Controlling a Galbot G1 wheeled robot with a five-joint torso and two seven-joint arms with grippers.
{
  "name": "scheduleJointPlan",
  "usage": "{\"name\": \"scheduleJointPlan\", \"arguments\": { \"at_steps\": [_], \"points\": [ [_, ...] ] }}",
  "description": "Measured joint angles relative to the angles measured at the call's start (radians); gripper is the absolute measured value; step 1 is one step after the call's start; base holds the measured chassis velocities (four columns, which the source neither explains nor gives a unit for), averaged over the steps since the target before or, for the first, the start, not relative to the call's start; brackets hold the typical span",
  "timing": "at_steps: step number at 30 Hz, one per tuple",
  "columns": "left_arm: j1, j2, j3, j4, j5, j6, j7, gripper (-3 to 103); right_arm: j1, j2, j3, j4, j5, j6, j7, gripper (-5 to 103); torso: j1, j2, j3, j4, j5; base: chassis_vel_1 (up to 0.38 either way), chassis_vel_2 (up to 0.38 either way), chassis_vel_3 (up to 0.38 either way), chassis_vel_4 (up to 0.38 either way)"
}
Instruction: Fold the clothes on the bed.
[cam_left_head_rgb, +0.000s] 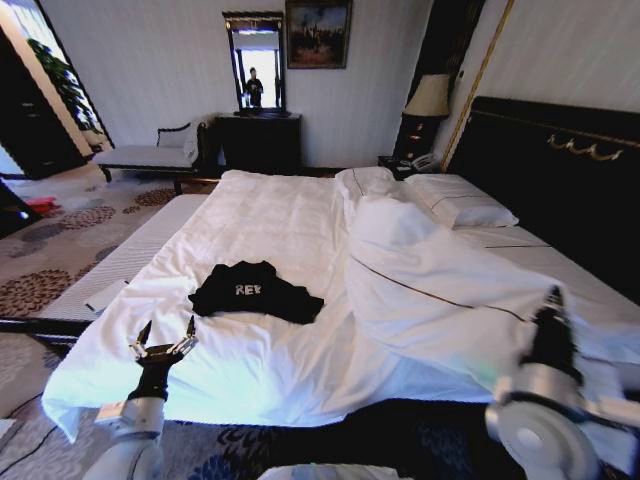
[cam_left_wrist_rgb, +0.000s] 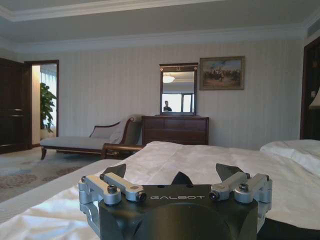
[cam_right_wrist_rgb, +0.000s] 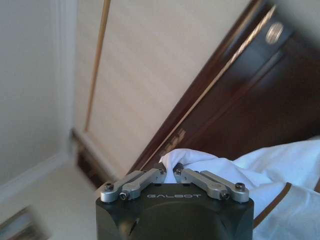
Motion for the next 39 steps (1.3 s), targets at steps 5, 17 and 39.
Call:
{"name": "scheduleJointPlan", "arguments": {
  "at_steps": [5, 17, 39],
  "points": [
    [-0.041, 0.031, 0.02, 0.036, -0.016, 0.002, 0.0, 100, -0.05, 0.075, 0.06, 0.047, -0.159, 0.022, 0.085, 1, 0.0, 0.0, 0.0, -0.0001, -0.0002, 0.0, 0.0, 0.0, 0.0],
    [-0.097, 0.122, 0.028, 0.099, -0.097, -0.009, -0.002, 100, -0.114, 0.174, 0.096, 0.049, -0.369, 0.021, 0.263, 1, 0.0, 0.0, 0.0, 0.0004, 0.0, 0.0, 0.0, 0.0, 0.0],
    [-0.142, 0.2, 0.023, 0.176, -0.135, -0.034, -0.008, 100, -0.179, 0.169, -0.066, -0.093, -0.263, -0.096, 0.512, 1, 0.0, 0.0, 0.0, 0.0001, -0.0001, 0.0, 0.0, 0.0, 0.0]
  ]
}}
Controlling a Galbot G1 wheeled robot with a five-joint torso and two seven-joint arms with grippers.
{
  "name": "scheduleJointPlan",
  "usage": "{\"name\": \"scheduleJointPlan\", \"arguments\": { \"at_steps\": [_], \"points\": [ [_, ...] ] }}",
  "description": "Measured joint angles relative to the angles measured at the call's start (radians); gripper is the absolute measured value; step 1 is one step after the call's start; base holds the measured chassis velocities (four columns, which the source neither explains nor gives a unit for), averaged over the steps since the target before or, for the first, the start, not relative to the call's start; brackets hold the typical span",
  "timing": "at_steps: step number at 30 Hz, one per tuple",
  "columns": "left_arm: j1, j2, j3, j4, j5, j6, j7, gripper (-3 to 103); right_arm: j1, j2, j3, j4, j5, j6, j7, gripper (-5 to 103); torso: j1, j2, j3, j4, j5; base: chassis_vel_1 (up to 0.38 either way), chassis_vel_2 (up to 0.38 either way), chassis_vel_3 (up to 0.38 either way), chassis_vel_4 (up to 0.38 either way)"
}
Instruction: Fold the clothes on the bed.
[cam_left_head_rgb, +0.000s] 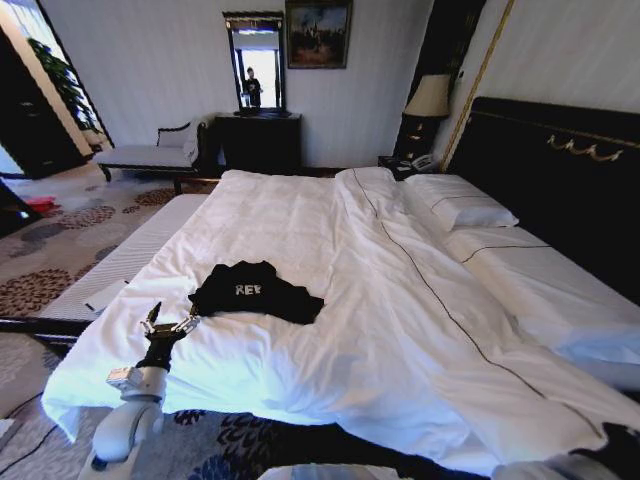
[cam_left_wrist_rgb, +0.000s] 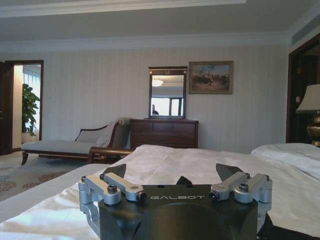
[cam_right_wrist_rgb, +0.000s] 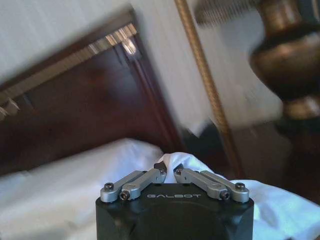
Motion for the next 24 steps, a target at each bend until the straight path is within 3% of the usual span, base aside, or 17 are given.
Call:
{"name": "scheduleJointPlan", "arguments": {
  "at_steps": [5, 17, 23, 24],
  "points": [
    [-0.026, 0.004, 0.0, 0.031, -0.005, 0.009, -0.007, 100, -0.033, 0.0, -0.023, -0.089, 0.109, -0.041, 0.026, 1, 0.0, 0.0, 0.0, -0.0001, 0.0001, 0.0, 0.0, 0.0, 0.0],
    [-0.027, 0.001, 0.007, 0.064, 0.011, 0.005, -0.009, 100, -0.052, -0.002, -0.023, -0.32, 0.073, 0.003, -0.077, 1, 0.0, 0.0, 0.0, 0.0009, 0.0002, 0.0, 0.0, 0.0, 0.0],
    [-0.018, -0.001, 0.007, 0.063, 0.019, 0.005, -0.009, 100, -0.039, -0.002, -0.008, -0.36, 0.081, 0.004, -0.084, -2, 0.0, 0.0, 0.0, 0.0, 0.0003, 0.0, 0.0, 0.0, 0.0],
    [-0.017, 0.0, 0.005, 0.063, 0.02, 0.005, -0.009, 100, -0.041, -0.001, -0.011, -0.352, 0.083, 0.003, -0.083, 2, 0.0, 0.0, 0.0, -0.0007, 0.0003, 0.0, 0.0, 0.0, 0.0]
  ]
}}
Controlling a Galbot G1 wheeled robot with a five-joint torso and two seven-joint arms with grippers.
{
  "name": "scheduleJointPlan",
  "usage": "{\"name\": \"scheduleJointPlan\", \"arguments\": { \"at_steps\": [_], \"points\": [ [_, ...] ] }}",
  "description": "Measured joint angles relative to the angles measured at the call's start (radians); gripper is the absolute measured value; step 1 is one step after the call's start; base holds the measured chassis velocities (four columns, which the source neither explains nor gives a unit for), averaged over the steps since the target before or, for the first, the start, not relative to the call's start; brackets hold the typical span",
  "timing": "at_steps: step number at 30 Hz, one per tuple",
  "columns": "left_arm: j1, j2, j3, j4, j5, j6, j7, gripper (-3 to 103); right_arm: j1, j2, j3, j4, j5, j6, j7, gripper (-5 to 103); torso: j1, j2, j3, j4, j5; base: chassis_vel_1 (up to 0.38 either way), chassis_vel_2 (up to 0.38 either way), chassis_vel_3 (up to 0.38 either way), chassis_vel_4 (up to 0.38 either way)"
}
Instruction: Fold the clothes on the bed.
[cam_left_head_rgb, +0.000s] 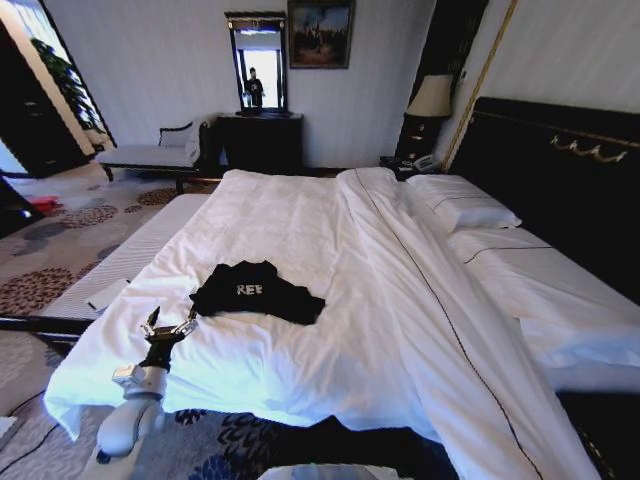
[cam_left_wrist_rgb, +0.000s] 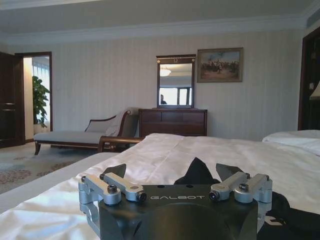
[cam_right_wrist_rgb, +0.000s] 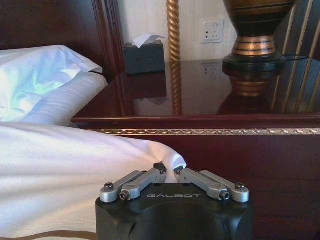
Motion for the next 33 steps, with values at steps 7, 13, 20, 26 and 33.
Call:
{"name": "scheduleJointPlan", "arguments": {
  "at_steps": [7, 13, 20, 26, 33],
  "points": [
    [0.008, -0.001, -0.013, -0.011, 0.001, 0.002, 0.0, 100, -0.018, 0.001, 0.001, 0.098, -0.046, -0.006, 0.005, 18, 0.0, 0.0, 0.0, 0.0, 0.0003, 0.0, 0.0, 0.0, 0.0],
    [0.023, 0.001, -0.035, -0.025, -0.002, 0.003, -0.001, 100, -0.057, 0.001, 0.103, 0.294, -0.169, 0.031, -0.026, 44, 0.0, 0.0, 0.0, 0.0003, -0.0003, 0.0, 0.0, 0.0, 0.0],
    [0.042, -0.007, -0.055, -0.057, -0.004, 0.011, -0.003, 100, -0.029, 0.001, 0.179, 0.496, -0.183, -0.093, 0.031, 71, 0.0, 0.0, 0.0, 0.0006, -0.0001, 0.0, 0.0, 0.0, 0.0],
    [0.054, -0.016, -0.071, -0.077, -0.007, 0.021, -0.005, 100, 0.018, -0.019, 0.157, 0.498, -0.113, -0.176, 0.08, 94, 0.0, 0.0, 0.0, 0.0003, 0.0003, 0.0, 0.0, 0.0, 0.0],
    [0.099, -0.03, -0.084, -0.132, -0.016, 0.038, -0.019, 100, 0.069, -0.165, 0.142, 0.495, -0.08, -0.167, -0.061, 100, 0.0, 0.0, 0.0, 0.0008, 0.0, 0.0, 0.0, 0.0, 0.0]
  ]
}}
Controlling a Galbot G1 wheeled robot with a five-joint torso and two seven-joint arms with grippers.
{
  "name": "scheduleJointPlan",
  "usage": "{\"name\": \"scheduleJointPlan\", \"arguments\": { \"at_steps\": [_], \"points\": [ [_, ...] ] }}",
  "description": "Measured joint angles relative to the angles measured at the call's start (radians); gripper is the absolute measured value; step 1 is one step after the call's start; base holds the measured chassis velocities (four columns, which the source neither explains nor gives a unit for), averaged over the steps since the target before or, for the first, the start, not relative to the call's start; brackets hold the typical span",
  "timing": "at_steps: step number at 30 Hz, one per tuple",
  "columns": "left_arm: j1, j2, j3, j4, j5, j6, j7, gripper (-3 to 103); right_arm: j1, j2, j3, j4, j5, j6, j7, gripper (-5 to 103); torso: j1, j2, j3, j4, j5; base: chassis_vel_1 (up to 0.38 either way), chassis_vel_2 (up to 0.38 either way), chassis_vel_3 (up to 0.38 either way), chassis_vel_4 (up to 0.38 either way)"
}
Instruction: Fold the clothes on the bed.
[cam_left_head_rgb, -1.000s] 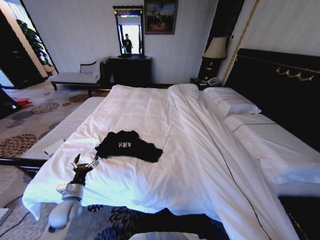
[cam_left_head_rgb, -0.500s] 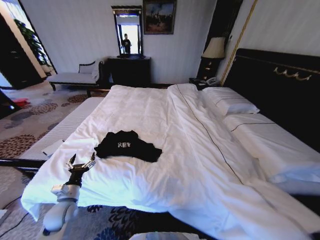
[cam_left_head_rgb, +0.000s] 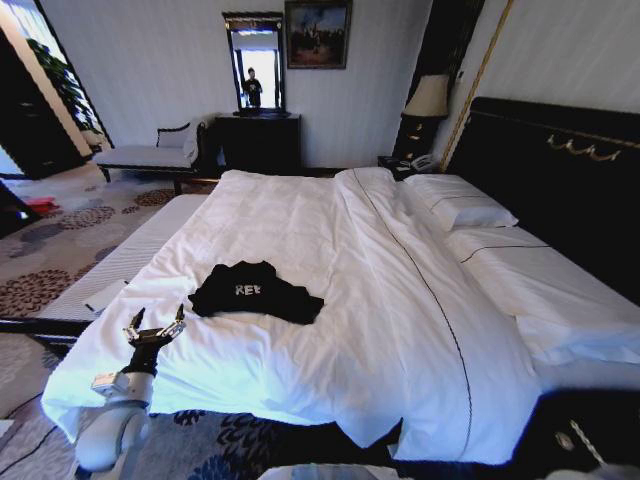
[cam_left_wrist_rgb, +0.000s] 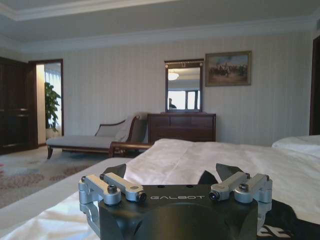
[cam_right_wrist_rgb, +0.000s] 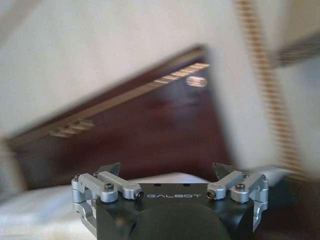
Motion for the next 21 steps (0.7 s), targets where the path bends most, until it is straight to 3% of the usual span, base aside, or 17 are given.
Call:
{"name": "scheduleJointPlan", "arguments": {
  "at_steps": [2, 4, 5, 9, 11, 13, 15, 18, 20, 21],
  "points": [
    [0.042, -0.016, -0.002, -0.048, 0.002, 0.017, -0.013, 100, 0.016, -0.067, -0.007, -0.022, 0.051, 0.055, -0.161, 100, 0.0, 0.0, 0.0, 0.0001, -0.0003, 0.0, 0.0, 0.0, 0.0],
    [0.052, -0.021, -0.002, -0.058, 0.004, 0.021, -0.016, 100, 0.02, -0.082, -0.01, -0.039, 0.066, 0.066, -0.201, 100, 0.0, 0.0, 0.0, -0.0002, 0.0001, 0.0, 0.0, 0.0, 0.0],
    [0.072, -0.035, -0.002, -0.082, 0.007, 0.029, -0.024, 100, 0.031, -0.115, -0.022, -0.078, 0.1, 0.088, -0.285, 100, 0.0, 0.0, 0.0, -0.0002, 0.0002, 0.0, 0.0, 0.0, 0.0],
    [0.118, -0.088, 0.001, -0.152, 0.011, 0.047, -0.047, 100, 0.074, -0.203, -0.085, -0.194, 0.151, 0.124, -0.494, 100, 0.0, 0.0, 0.0, 0.0, 0.0004, 0.0, 0.0, 0.0, 0.0],
    [0.125, -0.094, 0.002, -0.16, 0.013, 0.047, -0.049, 100, 0.08, -0.215, -0.098, -0.205, 0.161, 0.125, -0.523, 100, 0.0, 0.0, 0.0, -0.0003, 0.0004, 0.0, 0.0, 0.0, 0.0],
    [0.161, -0.111, 0.005, -0.186, 0.033, 0.038, -0.053, 100, 0.113, -0.245, -0.151, -0.24, 0.193, 0.122, -0.613, 100, 0.0, 0.0, 0.0, -0.0004, 0.0, 0.0, 0.0, 0.0, 0.0],
    [0.172, -0.114, 0.005, -0.193, 0.04, 0.032, -0.053, 100, 0.121, -0.251, -0.167, -0.248, 0.193, 0.121, -0.629, 100, 0.0, 0.0, 0.0, -0.0002, 0.0001, 0.0, 0.0, 0.0, 0.0],
    [0.223, -0.135, 0.006, -0.236, 0.068, 0.008, -0.06, 100, 0.158, -0.272, -0.258, -0.303, 0.102, 0.131, -0.708, 100, 0.0, 0.0, 0.0, 0.0, -0.0001, 0.0, 0.0, 0.0, 0.0],
    [0.227, -0.14, 0.006, -0.243, 0.069, 0.008, -0.061, 100, 0.161, -0.273, -0.268, -0.309, 0.084, 0.134, -0.715, 100, 0.0, 0.0, 0.0, -0.0002, 0.0, 0.0, 0.0, 0.0, 0.0],
    [0.235, -0.151, 0.011, -0.259, 0.071, 0.007, -0.063, 100, 0.172, -0.274, -0.297, -0.329, 0.021, 0.146, -0.73, 100, 0.0, 0.0, 0.0, -0.0003, 0.0, 0.0, 0.0, 0.0, 0.0]
  ]
}}
